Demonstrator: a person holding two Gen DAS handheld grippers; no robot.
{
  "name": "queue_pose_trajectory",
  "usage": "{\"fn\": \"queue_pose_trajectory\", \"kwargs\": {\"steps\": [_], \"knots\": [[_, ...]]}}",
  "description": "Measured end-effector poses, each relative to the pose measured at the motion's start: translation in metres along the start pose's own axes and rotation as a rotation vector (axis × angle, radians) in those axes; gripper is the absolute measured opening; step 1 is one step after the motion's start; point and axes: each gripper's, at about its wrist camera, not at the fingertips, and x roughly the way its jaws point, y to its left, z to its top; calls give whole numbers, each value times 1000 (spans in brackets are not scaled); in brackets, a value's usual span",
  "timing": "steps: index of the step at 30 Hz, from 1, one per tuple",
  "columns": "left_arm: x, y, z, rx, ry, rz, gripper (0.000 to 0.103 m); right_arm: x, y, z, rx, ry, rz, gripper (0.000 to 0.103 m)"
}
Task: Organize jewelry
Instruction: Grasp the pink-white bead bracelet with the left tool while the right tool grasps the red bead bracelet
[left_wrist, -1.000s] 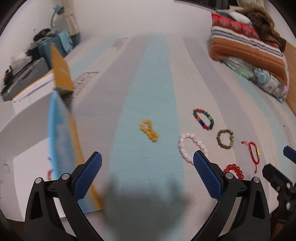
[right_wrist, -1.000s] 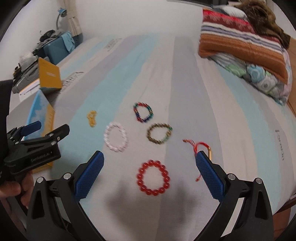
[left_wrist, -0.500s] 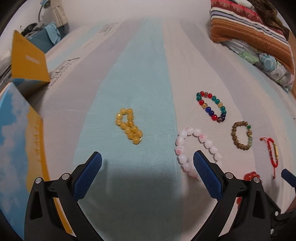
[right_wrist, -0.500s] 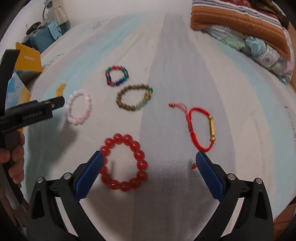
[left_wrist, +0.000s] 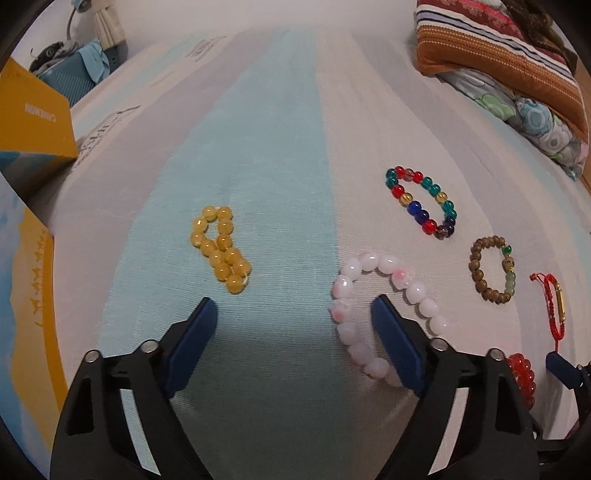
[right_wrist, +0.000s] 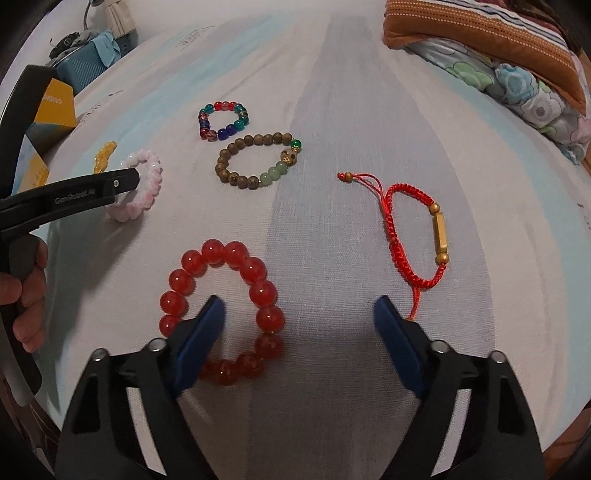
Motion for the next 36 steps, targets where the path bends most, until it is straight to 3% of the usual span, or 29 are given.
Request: {"fn": "queue_pose_trajectory", "kwargs": {"steps": [2, 10, 13, 15, 19, 36], "knots": [[-2, -3, -2, 8, -3, 1, 71, -1, 1, -1, -3, -5, 0, 61], [-6, -12, -4, 26, 7, -2, 45, -7, 6, -4, -30, -16, -13, 32], [-7, -11, -3, 26, 12, -8, 31, -8, 7, -5, -35, -18, -14, 22], [-9, -11, -4, 26, 12, -16, 11, -9, 7, -5, -32, -23, -17, 15], [-17, -9, -4, 25, 16, -47, 10, -14, 4, -5, -7, -33, -7, 13], [-34, -13, -4, 38, -2, -49, 11, -26, 2, -2, -2, -40, 17, 13]]}}
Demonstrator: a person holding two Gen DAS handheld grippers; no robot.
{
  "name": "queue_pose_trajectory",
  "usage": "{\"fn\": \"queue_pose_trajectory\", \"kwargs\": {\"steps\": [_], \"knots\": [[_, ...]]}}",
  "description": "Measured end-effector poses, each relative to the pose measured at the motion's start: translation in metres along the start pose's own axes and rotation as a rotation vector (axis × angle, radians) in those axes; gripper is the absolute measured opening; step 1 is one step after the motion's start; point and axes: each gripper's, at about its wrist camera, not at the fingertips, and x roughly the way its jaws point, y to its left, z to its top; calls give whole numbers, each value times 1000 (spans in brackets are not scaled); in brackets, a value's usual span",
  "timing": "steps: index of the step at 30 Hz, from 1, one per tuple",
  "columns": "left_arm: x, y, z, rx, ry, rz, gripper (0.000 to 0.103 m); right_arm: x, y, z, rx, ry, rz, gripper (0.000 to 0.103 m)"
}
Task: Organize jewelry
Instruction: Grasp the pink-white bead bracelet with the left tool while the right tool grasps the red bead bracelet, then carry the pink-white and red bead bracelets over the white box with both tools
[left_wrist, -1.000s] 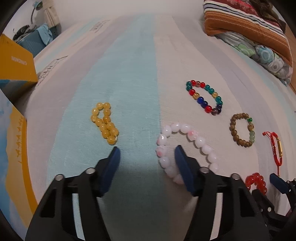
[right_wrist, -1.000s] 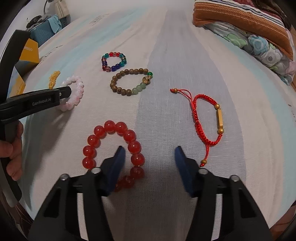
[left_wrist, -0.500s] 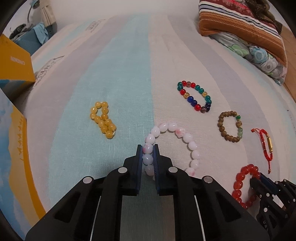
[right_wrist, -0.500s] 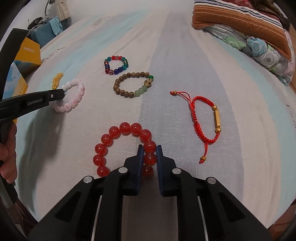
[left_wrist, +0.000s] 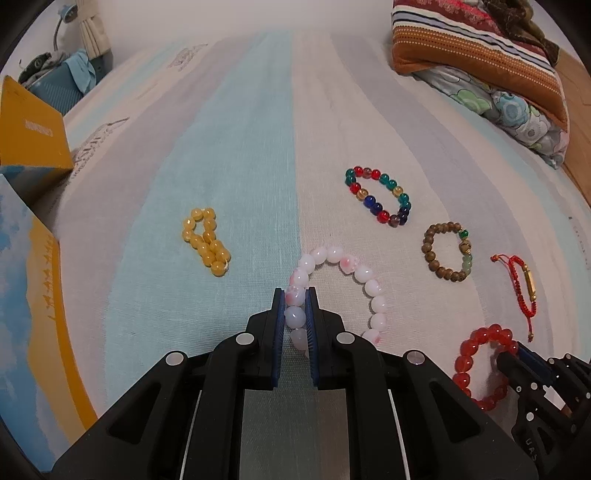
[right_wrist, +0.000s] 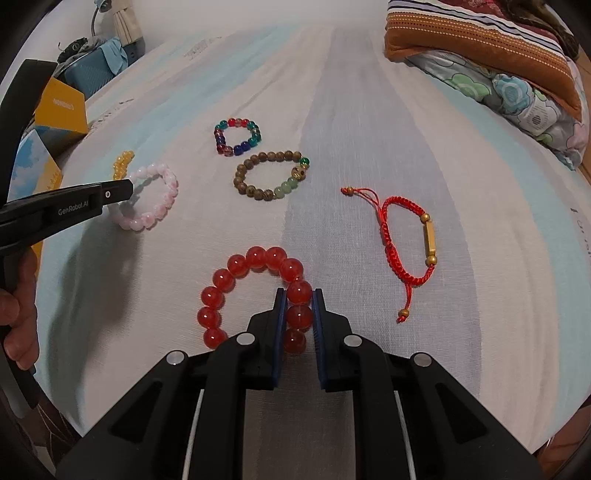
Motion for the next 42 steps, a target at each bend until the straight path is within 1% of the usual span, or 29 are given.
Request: {"fn": "queue_pose_trajectory", "kwargs": {"steps": [6, 14, 26, 42], "knots": [[-18, 0, 4, 0, -22, -19, 11, -15, 8, 6, -16, -19, 42, 13], [-40, 1, 6, 3, -54, -17, 11, -35, 18, 15, -21, -52, 68, 13], [-71, 12, 6, 7, -90, -1, 11, -57, 32, 24, -51, -78, 72, 13], [-115, 40, 11, -21, -129, 8, 11, -90, 46, 60, -65, -120, 88, 13]]}}
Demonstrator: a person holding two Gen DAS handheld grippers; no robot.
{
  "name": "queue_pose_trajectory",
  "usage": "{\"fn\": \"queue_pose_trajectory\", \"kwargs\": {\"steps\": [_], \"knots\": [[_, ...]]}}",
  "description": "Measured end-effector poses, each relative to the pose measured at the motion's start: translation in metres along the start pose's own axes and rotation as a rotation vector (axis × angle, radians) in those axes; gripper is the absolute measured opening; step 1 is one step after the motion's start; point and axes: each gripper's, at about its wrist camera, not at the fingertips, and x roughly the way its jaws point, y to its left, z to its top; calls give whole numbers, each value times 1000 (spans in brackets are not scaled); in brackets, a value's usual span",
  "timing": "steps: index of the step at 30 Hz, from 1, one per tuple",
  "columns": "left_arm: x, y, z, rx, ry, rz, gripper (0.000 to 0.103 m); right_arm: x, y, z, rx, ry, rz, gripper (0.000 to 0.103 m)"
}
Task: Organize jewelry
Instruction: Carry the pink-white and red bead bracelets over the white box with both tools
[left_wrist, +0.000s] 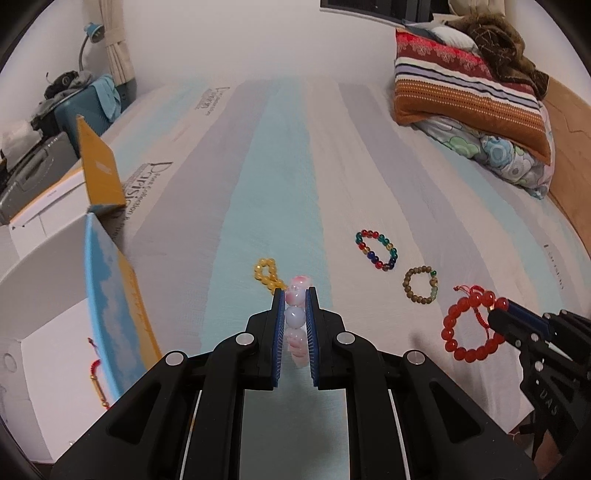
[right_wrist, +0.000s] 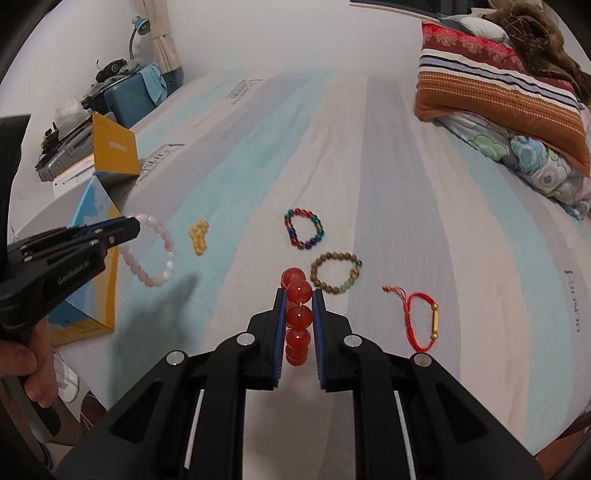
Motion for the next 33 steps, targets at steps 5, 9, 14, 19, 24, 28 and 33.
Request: {"fn": "queue_pose_trajectory", "kwargs": {"steps": [5, 9, 14, 19, 24, 28, 33], "knots": [[-13, 14, 3, -17, -11, 5, 11, -6, 10, 16, -6, -3, 8, 13], [-22, 28, 7, -36, -25, 12, 11, -9, 22, 28, -7, -1, 37, 13], [-38, 52, 10, -65, -46, 27, 11, -15, 43, 45, -20, -4, 77, 13], [-55, 79, 13, -96, -66, 57, 11, -21, 73, 60, -54, -20, 100, 13], [-73, 114, 11, -134, -82, 88, 11, -26, 111, 72, -98, -36, 136, 13], [-91, 145, 3, -163, -91, 130, 11, -29, 141, 77, -127, -48, 171, 13], [-107, 183, -11, -213, -89, 180, 11, -33, 185, 78, -179, -58, 214, 13]]}}
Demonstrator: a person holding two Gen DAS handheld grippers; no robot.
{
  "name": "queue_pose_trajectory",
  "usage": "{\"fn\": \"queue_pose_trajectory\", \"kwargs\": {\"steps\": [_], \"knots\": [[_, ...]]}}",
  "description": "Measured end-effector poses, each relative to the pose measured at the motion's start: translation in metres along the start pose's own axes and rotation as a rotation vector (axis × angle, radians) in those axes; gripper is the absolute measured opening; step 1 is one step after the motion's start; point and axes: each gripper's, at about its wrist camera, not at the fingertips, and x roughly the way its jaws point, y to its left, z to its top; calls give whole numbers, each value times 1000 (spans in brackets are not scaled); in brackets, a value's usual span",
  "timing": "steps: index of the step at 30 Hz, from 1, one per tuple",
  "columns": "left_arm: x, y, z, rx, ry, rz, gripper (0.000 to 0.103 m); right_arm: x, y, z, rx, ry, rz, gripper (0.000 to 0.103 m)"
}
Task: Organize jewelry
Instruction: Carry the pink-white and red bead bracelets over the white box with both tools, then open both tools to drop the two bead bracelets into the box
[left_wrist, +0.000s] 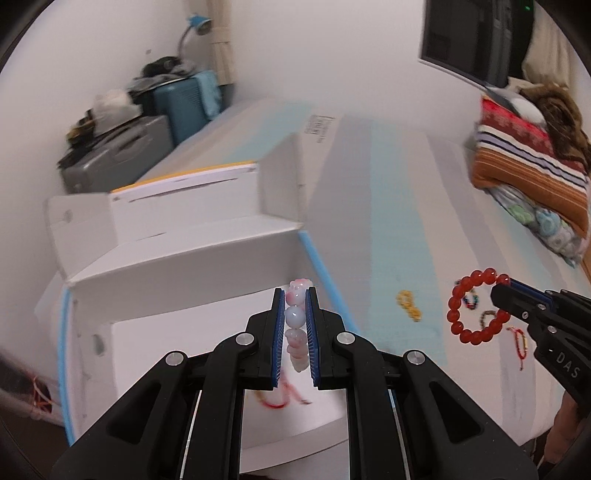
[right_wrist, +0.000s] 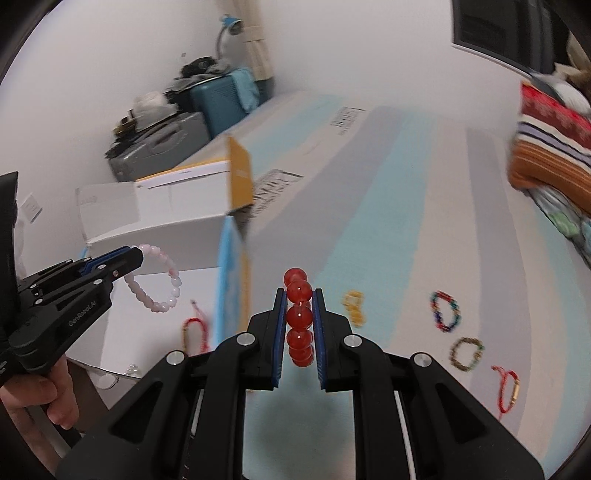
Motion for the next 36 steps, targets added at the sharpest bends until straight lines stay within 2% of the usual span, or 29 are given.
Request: {"fn": "queue_pose_trajectory", "kwargs": {"steps": [6, 12, 19, 27, 36], "knots": [[-7, 53, -14, -55, 20, 55, 11, 8, 52, 8, -59, -1, 65, 13], [-6, 98, -31, -107, 45, 93, 11, 24, 90, 8, -102, 18, 94, 13], [15, 139, -50, -158, 124, 130, 11, 65, 123, -2, -138, 88, 112, 13], [53, 163, -69, -188, 260, 127, 11, 120, 150, -9, -188, 194, 94, 13], [80, 174, -80, -199, 364, 140, 11, 163, 155, -18, -213, 315, 32, 13]]}}
